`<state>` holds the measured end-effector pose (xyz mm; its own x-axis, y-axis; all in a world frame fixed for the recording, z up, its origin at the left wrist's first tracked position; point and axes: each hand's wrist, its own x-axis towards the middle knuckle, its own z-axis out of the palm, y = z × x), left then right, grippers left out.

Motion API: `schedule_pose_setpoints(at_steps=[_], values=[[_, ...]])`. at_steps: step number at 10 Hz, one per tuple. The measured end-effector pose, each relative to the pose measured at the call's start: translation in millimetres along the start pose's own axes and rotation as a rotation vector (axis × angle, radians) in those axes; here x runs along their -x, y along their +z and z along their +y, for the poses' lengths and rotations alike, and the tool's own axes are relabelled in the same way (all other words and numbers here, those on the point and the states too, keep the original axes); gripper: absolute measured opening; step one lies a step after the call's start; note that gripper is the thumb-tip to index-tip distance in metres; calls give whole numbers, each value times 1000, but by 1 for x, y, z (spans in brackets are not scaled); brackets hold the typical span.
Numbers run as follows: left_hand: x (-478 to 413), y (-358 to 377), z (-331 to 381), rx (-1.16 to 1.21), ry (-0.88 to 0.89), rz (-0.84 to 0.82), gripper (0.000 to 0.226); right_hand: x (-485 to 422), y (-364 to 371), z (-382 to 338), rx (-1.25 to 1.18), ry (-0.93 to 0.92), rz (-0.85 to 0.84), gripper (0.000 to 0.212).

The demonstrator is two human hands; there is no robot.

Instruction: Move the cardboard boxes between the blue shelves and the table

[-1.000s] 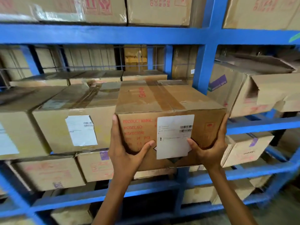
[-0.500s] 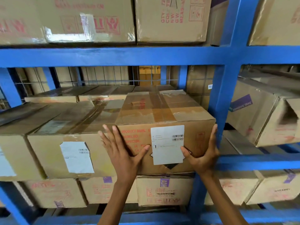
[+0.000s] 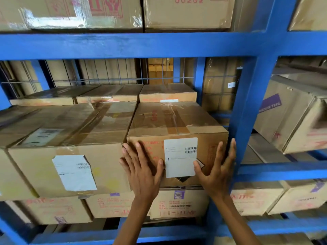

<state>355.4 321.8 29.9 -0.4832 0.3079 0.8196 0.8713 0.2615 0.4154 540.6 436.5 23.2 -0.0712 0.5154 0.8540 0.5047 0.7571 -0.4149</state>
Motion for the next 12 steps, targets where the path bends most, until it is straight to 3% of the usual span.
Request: schedule_pose_setpoints(at_steps=[2,3,5,7,10,12], values=[[8,12,0,-27,187,-25,70,15,39,-36,109,-205,25,75],[11,30,-11,-107,236,52,64,17,60,-33,202,-196,44,69],[14,49,-20,-97,278,134,64,18,78,-23,236,-190,106,67],[16,50,-22,-142,253,108,67,19,76,-21,254,-157,78,67],[17,2,-5,-106,211,-154,70,25,36,-37,302,-131,-130,68],[50,-50,-4,137,144,-307,67,85,-9,-50,211,-90,-329,72]])
